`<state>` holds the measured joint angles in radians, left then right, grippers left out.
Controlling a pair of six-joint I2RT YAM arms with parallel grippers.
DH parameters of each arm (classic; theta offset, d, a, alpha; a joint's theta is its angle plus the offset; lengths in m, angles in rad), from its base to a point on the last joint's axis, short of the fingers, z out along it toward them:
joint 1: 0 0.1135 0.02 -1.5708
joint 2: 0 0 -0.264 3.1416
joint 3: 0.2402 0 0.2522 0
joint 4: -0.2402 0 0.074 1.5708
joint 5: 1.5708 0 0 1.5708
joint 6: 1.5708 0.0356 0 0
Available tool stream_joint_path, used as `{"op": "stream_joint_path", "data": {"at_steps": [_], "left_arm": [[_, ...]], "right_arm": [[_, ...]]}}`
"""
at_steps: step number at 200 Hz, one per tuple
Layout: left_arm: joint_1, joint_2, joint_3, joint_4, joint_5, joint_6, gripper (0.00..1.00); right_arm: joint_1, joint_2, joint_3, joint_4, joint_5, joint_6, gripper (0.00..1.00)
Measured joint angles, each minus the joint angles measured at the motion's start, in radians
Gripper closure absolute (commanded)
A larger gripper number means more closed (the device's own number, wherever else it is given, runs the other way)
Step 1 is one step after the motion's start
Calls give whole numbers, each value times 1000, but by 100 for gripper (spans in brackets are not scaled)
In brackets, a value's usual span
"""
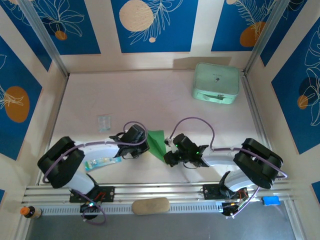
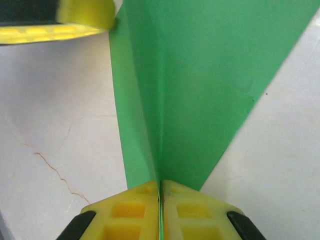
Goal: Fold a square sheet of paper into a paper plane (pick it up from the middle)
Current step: Fourth fold the wing at the center of the table.
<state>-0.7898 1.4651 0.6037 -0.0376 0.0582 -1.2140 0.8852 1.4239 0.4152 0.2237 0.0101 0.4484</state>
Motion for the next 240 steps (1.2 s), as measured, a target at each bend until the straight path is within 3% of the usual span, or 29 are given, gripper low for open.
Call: {"op": "stream_joint_path", "data": {"at_steps": [33, 74, 109, 141, 183, 227, 240], "left_arm": [[0, -51, -18, -8, -8, 26, 81], [25, -75, 35, -31, 0, 141, 46], [109, -76, 147, -127, 23, 258, 20], [171, -53, 235, -218, 97, 305, 19], [201, 90, 311, -257, 206, 321, 25], [204, 159, 288, -226, 270, 254, 44], [204, 159, 281, -217, 274, 240, 53]], "right_arm": [[-18, 35, 22, 16, -37, -57, 90], [-35, 40, 14, 38, -66, -79, 90], [-54, 53, 19, 42, -97, -130, 89], [-54, 53, 24, 41, -94, -208, 88], [-56, 39, 24, 45, -69, -309, 88], [-68, 40, 22, 48, -64, -387, 88], [-69, 40, 21, 50, -67, -399, 86]]}}
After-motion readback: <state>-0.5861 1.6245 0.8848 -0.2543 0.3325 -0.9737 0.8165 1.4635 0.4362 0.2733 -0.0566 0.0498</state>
